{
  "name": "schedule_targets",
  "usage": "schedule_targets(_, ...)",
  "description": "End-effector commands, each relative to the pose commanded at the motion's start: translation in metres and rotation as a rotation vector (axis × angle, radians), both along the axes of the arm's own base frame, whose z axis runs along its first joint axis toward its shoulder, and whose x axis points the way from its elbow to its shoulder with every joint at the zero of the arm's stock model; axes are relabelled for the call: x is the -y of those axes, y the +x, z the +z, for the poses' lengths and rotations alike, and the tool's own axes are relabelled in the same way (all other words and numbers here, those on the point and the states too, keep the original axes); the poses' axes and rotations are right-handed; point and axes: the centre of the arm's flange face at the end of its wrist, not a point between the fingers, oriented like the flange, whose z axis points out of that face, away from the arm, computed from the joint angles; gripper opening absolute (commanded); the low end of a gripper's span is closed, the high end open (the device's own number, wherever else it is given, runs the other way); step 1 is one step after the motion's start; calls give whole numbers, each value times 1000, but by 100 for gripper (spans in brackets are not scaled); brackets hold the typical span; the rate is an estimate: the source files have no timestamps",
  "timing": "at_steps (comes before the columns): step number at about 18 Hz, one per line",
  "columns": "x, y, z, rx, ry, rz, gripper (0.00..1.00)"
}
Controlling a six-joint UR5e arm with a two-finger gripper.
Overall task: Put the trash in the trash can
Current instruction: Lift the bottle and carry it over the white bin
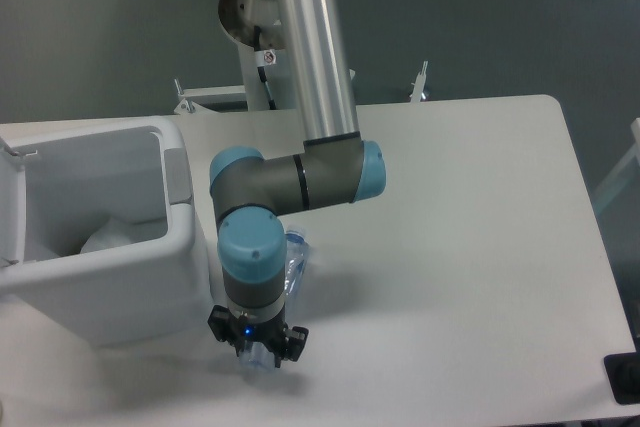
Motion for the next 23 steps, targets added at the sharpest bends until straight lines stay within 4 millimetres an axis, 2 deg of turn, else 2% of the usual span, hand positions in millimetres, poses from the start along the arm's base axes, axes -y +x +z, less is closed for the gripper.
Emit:
schedule_targets(4, 22, -57, 92, -96, 126, 93, 63)
schedule_targets(6, 37, -70, 138, -142, 188, 135, 63)
schedule_targets(8, 47, -75, 172, -162, 241, 183, 63)
schedule_targets(10, 55, -77, 198, -172, 301, 227, 63)
schedule_targets(14, 65, -63, 251, -128, 469, 262, 63)
schedule_targets(16, 65, -53, 266, -119, 515, 270, 63)
schedule_targets(23, 72, 0, 331, -45, 671, 215, 63)
